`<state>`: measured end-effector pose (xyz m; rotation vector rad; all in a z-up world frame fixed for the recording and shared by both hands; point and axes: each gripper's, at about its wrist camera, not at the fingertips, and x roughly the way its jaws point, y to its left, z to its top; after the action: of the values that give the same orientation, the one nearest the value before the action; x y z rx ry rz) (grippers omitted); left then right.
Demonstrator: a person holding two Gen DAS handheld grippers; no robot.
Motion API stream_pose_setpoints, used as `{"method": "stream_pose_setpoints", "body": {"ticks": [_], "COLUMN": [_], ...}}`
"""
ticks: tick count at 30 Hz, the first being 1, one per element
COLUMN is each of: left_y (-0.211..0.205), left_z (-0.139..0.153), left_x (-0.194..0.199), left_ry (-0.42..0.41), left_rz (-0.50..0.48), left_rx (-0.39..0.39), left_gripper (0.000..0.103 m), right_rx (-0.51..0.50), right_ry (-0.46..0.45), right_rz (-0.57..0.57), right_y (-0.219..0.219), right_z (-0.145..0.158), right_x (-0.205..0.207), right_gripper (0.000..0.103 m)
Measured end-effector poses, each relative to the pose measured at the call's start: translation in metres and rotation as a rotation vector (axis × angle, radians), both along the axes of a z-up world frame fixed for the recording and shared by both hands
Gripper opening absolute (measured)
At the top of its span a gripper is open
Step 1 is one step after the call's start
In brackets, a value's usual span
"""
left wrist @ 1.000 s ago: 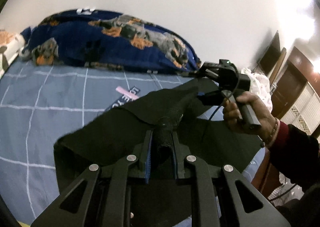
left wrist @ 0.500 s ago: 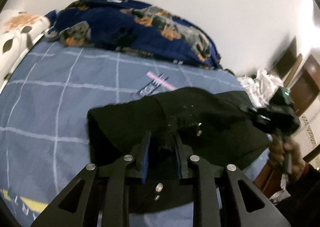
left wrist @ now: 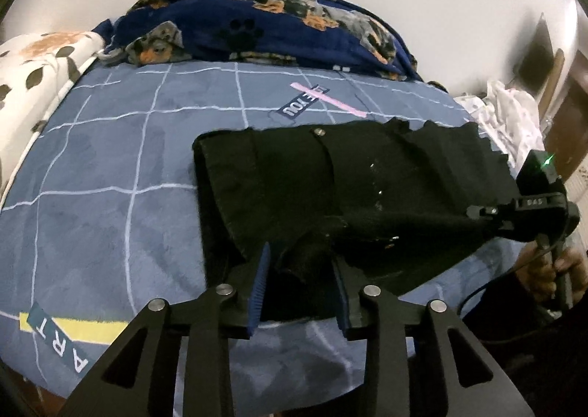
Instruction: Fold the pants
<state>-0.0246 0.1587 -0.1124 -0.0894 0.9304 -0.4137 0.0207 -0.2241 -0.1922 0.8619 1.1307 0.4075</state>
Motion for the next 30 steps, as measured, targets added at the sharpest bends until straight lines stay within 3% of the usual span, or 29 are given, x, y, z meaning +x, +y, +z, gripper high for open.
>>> {"method": "stream_pose_setpoints", "body": {"ticks": [2, 3, 6, 10, 14, 17, 18, 21, 24, 27, 30], "left_y": [0.003, 0.005, 0.015, 0.033, 0.035, 0.056, 0.068, 0.102, 0.085, 0.024, -0.032], "left_z": [-0.003, -0.004, -0.009, -0.018, -0.015, -0.014, -0.012, 0.008, 0.032, 0.042, 0.032], "left_x": [-0.002, -0.002, -0.007, -0.006, -0.007, -0.003, -0.003, -0.009, -0.011, -0.013, -0.014], "left_ry": [0.005, 0.004, -0.009, 0.038, 0.022, 0.027, 0.026, -0.006, -0.055, -0.092, -0.075], "left_rz": [0.021, 0.036, 0.121, 0.191, 0.234, 0.349, 0.395, 0.533, 0.442, 0.200, 0.012], "left_rx": [-0.006, 0.002, 0.077, 0.032, 0.112, 0.173, 0.158, 0.014, -0.042, -0.045, -0.009], "left_gripper": [0.039, 0.049, 0.064, 0.065, 0.066, 0.066, 0.066, 0.066, 0.066, 0.066, 0.066], "right_rx": [0.007, 0.006, 0.006, 0.022, 0.023, 0.061, 0.067, 0.076, 0.079, 0.083, 0.089], "right_ry": [0.006, 0.006, 0.003, 0.007, 0.000, 0.009, 0.011, 0.010, 0.009, 0.009, 0.007], "right_rz": [0.002, 0.008, 0.037, 0.068, 0.099, 0.095, 0.095, 0.098, 0.104, 0.106, 0.103], "right_y": [0.002, 0.004, 0.010, 0.018, 0.027, 0.026, 0.027, 0.029, 0.032, 0.032, 0.032], "right_z": [-0.003, -0.004, -0.007, -0.012, -0.014, -0.019, -0.020, -0.021, -0.021, -0.022, -0.022], "right_x": [0.000, -0.001, -0.003, -0.001, 0.001, 0.002, 0.002, 0.003, 0.003, 0.003, 0.002], "right_gripper": [0.007, 0.007, 0.007, 0.007, 0.007, 0.007, 0.007, 0.007, 0.007, 0.007, 0.007]}}
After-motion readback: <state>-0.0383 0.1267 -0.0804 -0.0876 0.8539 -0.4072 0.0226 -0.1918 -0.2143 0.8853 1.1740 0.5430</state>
